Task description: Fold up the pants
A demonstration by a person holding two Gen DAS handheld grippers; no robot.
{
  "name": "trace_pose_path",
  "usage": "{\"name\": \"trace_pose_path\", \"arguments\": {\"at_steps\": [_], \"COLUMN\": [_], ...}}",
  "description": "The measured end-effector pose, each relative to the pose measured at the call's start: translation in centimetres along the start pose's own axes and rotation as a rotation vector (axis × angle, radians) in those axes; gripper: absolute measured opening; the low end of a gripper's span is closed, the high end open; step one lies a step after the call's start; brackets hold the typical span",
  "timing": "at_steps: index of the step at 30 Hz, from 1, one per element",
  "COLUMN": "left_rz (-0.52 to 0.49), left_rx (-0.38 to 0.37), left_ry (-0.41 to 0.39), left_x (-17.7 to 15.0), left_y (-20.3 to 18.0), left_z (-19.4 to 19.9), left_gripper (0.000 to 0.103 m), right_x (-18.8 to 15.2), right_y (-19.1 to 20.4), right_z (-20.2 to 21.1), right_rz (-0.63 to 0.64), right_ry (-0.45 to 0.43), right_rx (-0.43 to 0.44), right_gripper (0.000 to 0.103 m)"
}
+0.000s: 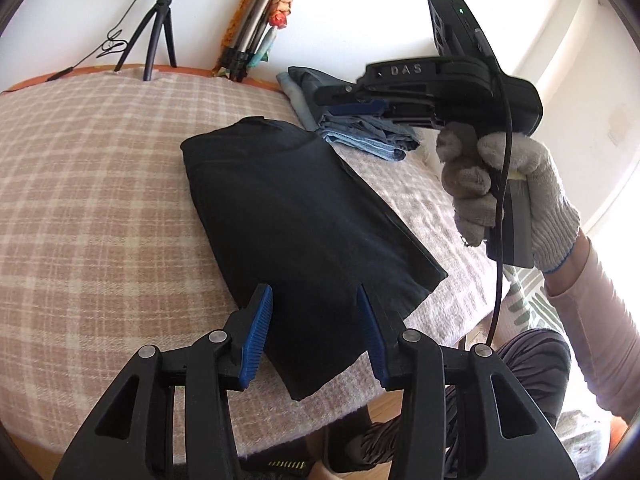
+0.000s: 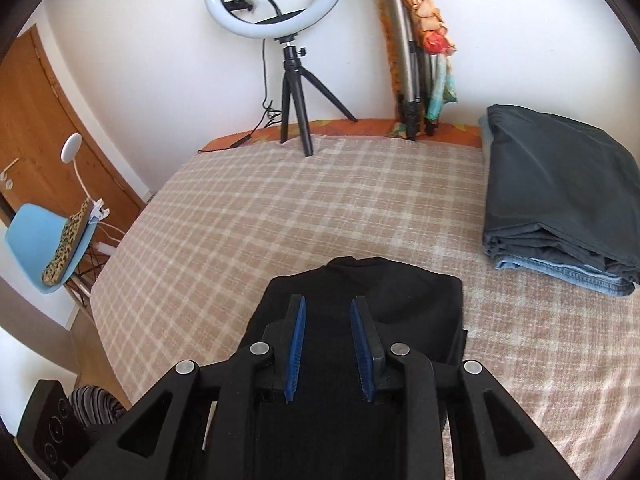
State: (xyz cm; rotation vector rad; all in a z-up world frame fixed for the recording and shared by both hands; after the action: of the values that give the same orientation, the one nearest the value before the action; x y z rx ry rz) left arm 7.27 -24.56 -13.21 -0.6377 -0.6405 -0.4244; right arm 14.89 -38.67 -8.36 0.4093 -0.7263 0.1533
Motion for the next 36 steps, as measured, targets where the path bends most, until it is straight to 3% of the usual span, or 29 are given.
{"name": "trace_pose_path", "arguments": {"at_steps": [5, 10, 18, 24, 29, 31, 36], "left_rz": [-0.039, -0.083, -0.105, -0.062, -0.013, 0.004, 0.116], "left_rx": [0.019, 0.034, 0.043, 0.02, 0.016, 0.021, 0.0], "left_ry": [0.012, 0.03, 0.026, 0.047, 0.005, 0.002, 0.038], "left_x": [-1.3, -2.4, -2.9, -2.0, 0.3, 1.1, 2.2], "left_y": [-0.4, -0.7, -1.1, -1.1, 0.3, 0.9, 2.9], "left_z": [-0.6, -0.9, -1.6, 0.0, 2.7, 2.9, 1.8], "left_gripper": [0.04, 0.04, 0.041, 0.044, 0.045, 0.053, 0.053], "right_x": [-0.3, -1.8, -2.1, -2.3, -5.9, -7.8, -12.5], "right_y": [3.9, 4.9, 3.9, 3.3, 1.0, 0.2, -1.2], "right_z": [-5.2, -9.7, -12.0, -6.3, 0.8, 2.7, 4.2], "right_rz": [0.063, 0.101, 0.046, 0.024, -0.007, -0.003, 0.001], "right_ry": [0.108, 0.187, 0.206, 0.146, 0.094, 0.095, 0.178], "right_rx": [0.106, 0.074, 0.064, 0.058, 0.041, 0.012, -0.034], "right_gripper": [0.026, 0.025, 0.022, 0.027, 0.03, 0.031, 0.03]}}
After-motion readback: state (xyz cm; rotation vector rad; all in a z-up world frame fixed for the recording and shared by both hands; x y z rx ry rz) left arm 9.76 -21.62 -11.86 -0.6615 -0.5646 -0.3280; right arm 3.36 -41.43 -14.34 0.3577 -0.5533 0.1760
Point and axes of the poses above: each gripper's, at about its wrist camera, not at the fingertips, and z roughly against the way its jaws point, y to its left, x to its top, the point moved 5 cm from there along -z, roughly the way its jaws point, and after that the axes turned 4 degrees about -y, right-handed, at the moved point
